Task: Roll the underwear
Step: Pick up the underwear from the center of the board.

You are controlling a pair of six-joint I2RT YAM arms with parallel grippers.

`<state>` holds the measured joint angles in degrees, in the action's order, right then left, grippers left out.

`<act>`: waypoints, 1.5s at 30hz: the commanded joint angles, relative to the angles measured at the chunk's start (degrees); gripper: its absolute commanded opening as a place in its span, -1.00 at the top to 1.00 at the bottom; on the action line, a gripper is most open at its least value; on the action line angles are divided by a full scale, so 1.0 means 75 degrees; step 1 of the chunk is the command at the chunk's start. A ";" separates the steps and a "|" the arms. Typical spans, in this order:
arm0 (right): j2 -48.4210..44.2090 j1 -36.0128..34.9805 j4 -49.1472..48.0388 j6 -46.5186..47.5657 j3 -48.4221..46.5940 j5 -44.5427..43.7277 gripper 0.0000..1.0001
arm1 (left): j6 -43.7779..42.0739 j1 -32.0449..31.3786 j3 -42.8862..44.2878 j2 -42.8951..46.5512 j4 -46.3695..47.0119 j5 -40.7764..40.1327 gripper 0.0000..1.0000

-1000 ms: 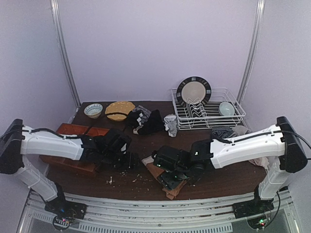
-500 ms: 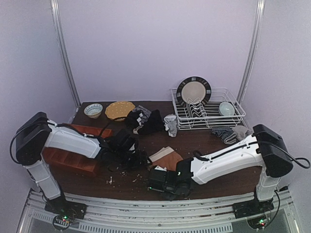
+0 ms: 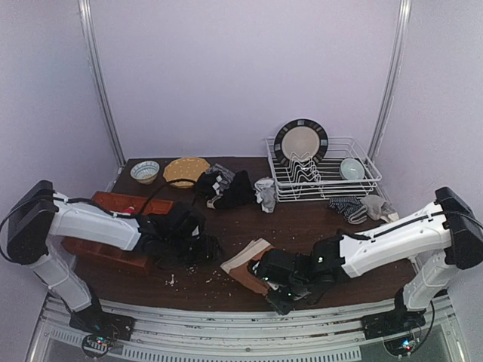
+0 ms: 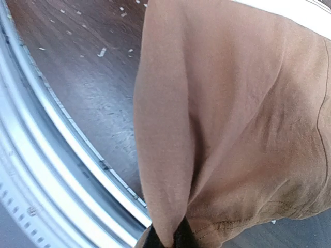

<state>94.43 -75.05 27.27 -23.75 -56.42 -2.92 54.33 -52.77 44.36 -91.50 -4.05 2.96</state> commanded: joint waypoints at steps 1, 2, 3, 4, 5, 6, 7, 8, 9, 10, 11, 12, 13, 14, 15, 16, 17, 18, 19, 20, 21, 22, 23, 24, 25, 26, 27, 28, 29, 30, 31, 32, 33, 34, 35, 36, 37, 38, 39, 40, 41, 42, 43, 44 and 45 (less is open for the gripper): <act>-0.0798 0.0491 -0.0418 0.0203 0.0588 0.1293 1.00 | -0.1215 -0.0433 -0.0310 0.0728 -0.0123 -0.0764 -0.40; -0.0927 0.0605 -0.0414 0.0231 0.0727 0.1333 1.00 | -0.1203 -0.0450 -0.0335 0.0722 -0.0106 -0.0602 -0.41; -0.1024 0.0688 -0.0411 0.0270 0.0867 0.1329 1.00 | -0.1115 -0.0452 -0.0330 0.0666 -0.0120 -0.0405 -0.41; -0.1108 0.0766 -0.0421 0.0295 0.0987 0.1312 1.00 | -0.1006 -0.0468 -0.0312 0.0588 -0.0102 -0.0188 -0.41; -0.1170 0.0802 -0.0417 0.0320 0.1100 0.1279 1.00 | -0.0886 -0.0489 -0.0304 0.0480 -0.0085 0.0003 -0.42; -0.1210 0.0816 -0.0438 0.0345 0.1176 0.1244 1.00 | -0.0745 -0.0522 -0.0266 0.0362 -0.0055 0.0168 -0.42; -0.1222 0.0824 -0.0470 0.0347 0.1270 0.1199 1.00 | -0.0686 -0.0573 -0.0222 0.0244 0.0037 0.0341 -0.42; -0.1218 0.0828 -0.0498 0.0343 0.1322 0.1186 1.00 | -0.0730 -0.0656 -0.0168 0.0122 0.0111 0.0389 -0.43; -0.1192 0.0840 -0.0555 0.0342 0.1373 0.1245 1.00 | -0.0847 -0.0747 -0.0040 0.0041 0.0049 0.0279 -0.44; -0.1179 0.0852 -0.0620 0.0327 0.1421 0.1299 1.00 | -0.1066 -0.0881 0.0106 -0.0002 -0.0117 0.0035 -0.46; -0.1171 0.0862 -0.0683 0.0305 0.1474 0.1344 1.00 | -0.1423 -0.1021 0.0289 -0.0004 -0.0324 -0.0268 -0.48; -0.1188 0.0900 -0.0738 0.0288 0.1541 0.1428 1.00 | -0.1852 -0.1160 0.0467 0.0031 -0.0474 -0.0605 -0.51; -0.1230 0.0934 -0.0805 0.0265 0.1600 0.1547 1.00 | -0.2327 -0.1299 0.0499 0.0111 -0.0515 -0.0924 -0.55; -0.1291 0.0985 -0.0871 0.0236 0.1665 0.1707 1.00 | -0.2833 -0.1387 0.0446 0.0256 -0.0439 -0.1168 -0.58; -0.1385 0.1036 -0.0936 0.0212 0.1743 0.1869 1.00 | -0.3349 -0.1475 0.0358 0.0360 -0.0306 -0.1376 -0.59; -0.1509 0.1108 -0.0988 0.0194 0.1814 0.2005 1.00 | -0.3852 -0.1556 0.0244 0.0462 -0.0110 -0.1495 -0.59; -0.1629 0.1186 -0.0992 0.0180 0.1883 0.2104 1.00 | -0.4301 -0.1599 0.0143 0.0539 0.0043 -0.1530 -0.59; -0.1756 0.1276 -0.0973 0.0178 0.1956 0.2199 1.00 | -0.4768 -0.1646 0.0031 0.0635 0.0215 -0.1514 -0.58; -0.1890 0.1365 -0.0914 0.0194 0.2004 0.2263 1.00 | -0.5287 -0.1789 -0.0186 0.0778 0.0598 -0.1512 -0.58; -0.2023 0.1420 -0.0855 0.0209 0.2067 0.2278 1.00 | -0.6139 -0.1970 -0.0546 0.0957 0.1154 -0.1501 -0.59; -0.2149 0.1443 -0.0809 0.0220 0.2132 0.2261 1.00 | -0.6626 -0.2155 -0.0919 0.1162 0.1833 -0.1585 -0.63; -0.2246 0.1471 -0.0739 0.0244 0.2171 0.2243 1.00 | -0.6908 -0.2203 -0.1215 0.1321 0.2289 -0.1518 -0.66; -0.2329 0.1474 -0.0669 0.0267 0.2211 0.2237 1.00 | -0.7213 -0.2209 -0.1332 0.1420 0.2451 -0.1483 -0.67; -0.2403 0.1484 -0.0637 0.0280 0.2254 0.2245 1.00 | -0.7616 -0.2210 -0.1366 0.1430 0.2467 -0.1432 -0.66; -0.2461 0.1486 -0.0647 0.0285 0.2321 0.2281 1.00 | -0.8041 -0.2210 -0.1319 0.1350 0.2451 -0.1346 -0.66; -0.2509 0.1478 -0.0682 0.0292 0.2373 0.2295 1.00 | -0.8497 -0.2210 -0.1196 0.1192 0.2268 -0.1278 -0.65; -0.2529 0.1484 -0.0693 0.0304 0.2420 0.2286 1.00 | -0.8924 -0.2210 -0.0977 0.1020 0.2051 -0.1227 -0.63; -0.2519 0.1495 -0.0675 0.0312 0.2429 0.2262 1.00 | -0.9375 -0.2210 -0.0821 0.0814 0.1995 -0.1151 -0.62; -0.2508 0.1493 -0.0652 0.0324 0.2426 0.2248 1.00 | -0.9773 -0.2210 -0.0738 0.0651 0.2079 -0.1088 -0.62; -0.2502 0.1498 -0.0646 0.0330 0.2438 0.2242 1.00 | -1.0179 -0.2207 -0.0701 0.0510 0.2195 -0.1018 -0.62; -0.2501 0.1492 -0.0656 0.0323 0.2465 0.2244 1.00 | -1.0546 -0.2209 -0.0695 0.0415 0.2343 -0.0865 -0.62; -0.2517 0.1492 -0.0673 0.0315 0.2489 0.2244 1.00 | -1.0860 -0.2193 -0.0662 0.0314 0.2449 -0.0643 -0.62; -0.2530 0.1497 -0.0681 0.0304 0.2518 0.2231 1.00 | -1.1161 -0.2187 -0.0594 0.0226 0.2471 -0.0470 -0.62; -0.2544 0.1497 -0.0688 0.0301 0.2554 0.2217 1.00 | -1.1381 -0.2161 -0.0493 0.0112 0.2418 -0.0277 -0.62; -0.2565 0.1492 -0.0699 0.0300 0.2591 0.2207 1.00 | -1.1607 -0.2127 -0.0366 -0.0004 0.2290 -0.0103 -0.61; -0.2596 0.1492 -0.0731 0.0300 0.2629 0.2212 1.00 | -1.1836 -0.2117 -0.0213 -0.0171 0.2070 -0.0007 -0.60; -0.2608 0.1497 -0.0729 0.0274 0.2644 0.2197 1.00 | -1.2047 -0.2116 -0.0051 -0.0310 0.1794 0.0086 -0.59; -0.2638 0.1491 -0.0723 0.0276 0.2668 0.2203 1.00 | -1.2121 -0.2110 0.0096 -0.0417 0.1575 0.0201 -0.57; -0.2656 0.1497 -0.0739 0.0268 0.2680 0.2220 1.00 | -1.2191 -0.2106 0.0157 -0.0487 0.1492 0.0276 -0.56; -0.2679 0.1498 -0.0751 0.0251 0.2695 0.2237 1.00 | -1.2239 -0.2099 0.0152 -0.0537 0.1538 0.0320 -0.55; -0.2704 0.1498 -0.0753 0.0240 0.2705 0.2240 1.00 | -1.2256 -0.2052 0.0161 -0.0579 0.1568 0.0386 -0.54; -0.2720 0.1495 -0.0747 0.0241 0.2723 0.2230 1.00 | -1.2259 -0.1988 0.0192 -0.0631 0.1532 0.0441 -0.52; -0.2739 0.1495 -0.0739 0.0240 0.2722 0.2226 1.00 | -1.2268 -0.1933 0.0251 -0.0696 0.1458 0.0489 -0.48; -0.2746 0.1498 -0.0748 0.0238 0.2729 0.2219 1.00 | -1.2281 -0.1888 0.0310 -0.0766 0.1348 0.0565 -0.46; -0.2747 0.1494 -0.0737 0.0231 0.2724 0.2228 1.00 | -1.2278 -0.1847 0.0363 -0.0823 0.1229 0.0683 -0.44</act>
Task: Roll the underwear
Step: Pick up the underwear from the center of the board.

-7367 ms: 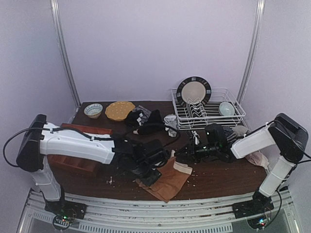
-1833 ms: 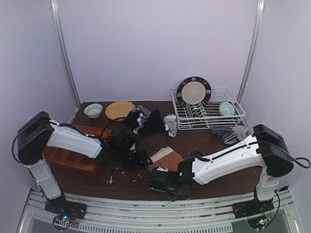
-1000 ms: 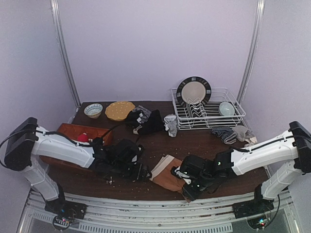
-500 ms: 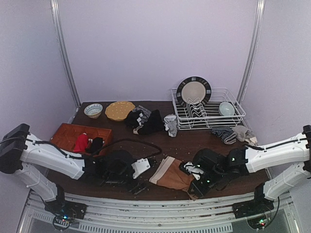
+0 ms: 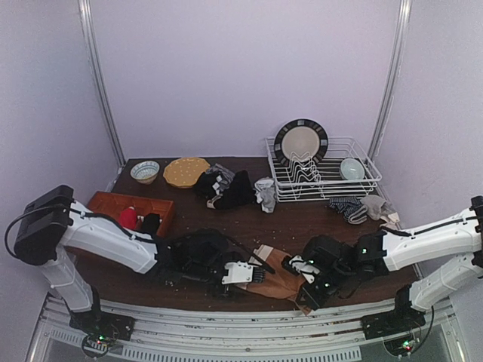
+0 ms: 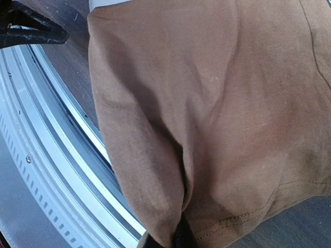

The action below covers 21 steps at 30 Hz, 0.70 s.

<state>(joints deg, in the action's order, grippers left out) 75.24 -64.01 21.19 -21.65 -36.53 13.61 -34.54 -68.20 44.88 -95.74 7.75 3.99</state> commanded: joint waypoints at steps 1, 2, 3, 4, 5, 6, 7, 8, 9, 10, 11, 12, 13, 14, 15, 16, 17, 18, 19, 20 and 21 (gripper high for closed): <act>-0.0187 0.0025 0.0070 -0.0044 0.0058 0.0034 1.00 | -0.0413 0.0256 0.0350 -0.0308 -0.0494 0.0672 -0.42; -0.0188 0.0022 0.0069 -0.0052 0.0055 0.0039 1.00 | -0.0407 0.0285 0.0410 -0.0340 -0.0727 0.0798 -0.41; -0.0189 0.0026 0.0069 -0.0066 0.0046 0.0043 1.00 | -0.0380 0.0292 0.0449 -0.0382 -0.0862 0.0942 -0.39; -0.0189 0.0016 0.0060 -0.0071 0.0058 0.0040 1.00 | -0.0341 0.0293 0.0476 -0.0412 -0.0959 0.1107 -0.39; -0.0189 0.0017 0.0053 -0.0076 0.0058 0.0038 1.00 | -0.0294 0.0302 0.0489 -0.0456 -0.1027 0.1293 -0.39; -0.0178 0.0024 0.0048 -0.0078 0.0063 0.0035 1.00 | -0.0287 0.0305 0.0504 -0.0531 -0.1041 0.1406 -0.38; -0.0168 0.0026 0.0056 -0.0075 0.0050 0.0033 1.00 | -0.0283 0.0305 0.0532 -0.0637 -0.1049 0.1389 -0.36; -0.0149 0.0027 0.0059 -0.0068 0.0050 0.0035 1.00 | -0.0312 0.0305 0.0591 -0.0747 -0.1094 0.1334 -0.33; -0.0131 0.0027 0.0047 -0.0073 0.0034 0.0039 1.00 | -0.0345 0.0305 0.0654 -0.0863 -0.1129 0.1263 -0.29; -0.0130 0.0022 0.0037 -0.0075 0.0032 0.0046 1.00 | -0.0388 0.0330 0.0730 -0.0954 -0.1146 0.1286 -0.24; -0.0114 0.0020 0.0030 -0.0068 0.0030 0.0058 1.00 | -0.0405 0.0355 0.0779 -0.1022 -0.1138 0.1311 -0.18; -0.0107 0.0017 0.0023 -0.0067 0.0031 0.0069 1.00 | -0.0399 0.0387 0.0807 -0.1056 -0.1077 0.1333 -0.12; -0.0096 0.0025 0.0022 -0.0068 0.0028 0.0081 1.00 | -0.0413 0.0431 0.0837 -0.1078 -0.1050 0.1355 -0.06; -0.0095 0.0019 0.0016 -0.0058 0.0040 0.0093 1.00 | -0.0426 0.0463 0.0862 -0.1085 -0.1035 0.1345 0.01; -0.0104 0.0023 0.0005 -0.0055 0.0050 0.0110 1.00 | -0.0444 0.0503 0.0886 -0.1086 -0.1048 0.1336 0.07; -0.0116 0.0016 -0.0015 -0.0055 0.0066 0.0133 1.00 | -0.0470 0.0539 0.0910 -0.1087 -0.1089 0.1332 0.14; -0.0127 0.0016 -0.0041 -0.0055 0.0074 0.0142 1.00 | -0.0504 0.0574 0.0923 -0.1086 -0.1151 0.1336 0.24; -0.0133 0.0015 -0.0053 -0.0046 0.0088 0.0152 1.00 | -0.0533 0.0599 0.0938 -0.1075 -0.1237 0.1341 0.37; -0.0114 0.0013 -0.0074 -0.0038 0.0081 0.0170 1.00 | -0.0563 0.0619 0.0941 -0.1039 -0.1316 0.1368 0.51; -0.0102 0.0012 -0.0104 -0.0012 0.0081 0.0196 1.00 | -0.0572 0.0628 0.0933 -0.0970 -0.1389 0.1346 0.70; -0.0080 0.0006 -0.0131 0.0008 0.0083 0.0210 1.00 | -0.0554 0.0640 0.0921 -0.0884 -0.1467 0.1314 0.88</act>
<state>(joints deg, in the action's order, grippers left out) 74.78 -64.01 20.86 -21.67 -36.47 14.35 -37.52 -64.07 50.92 -103.02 -0.73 13.37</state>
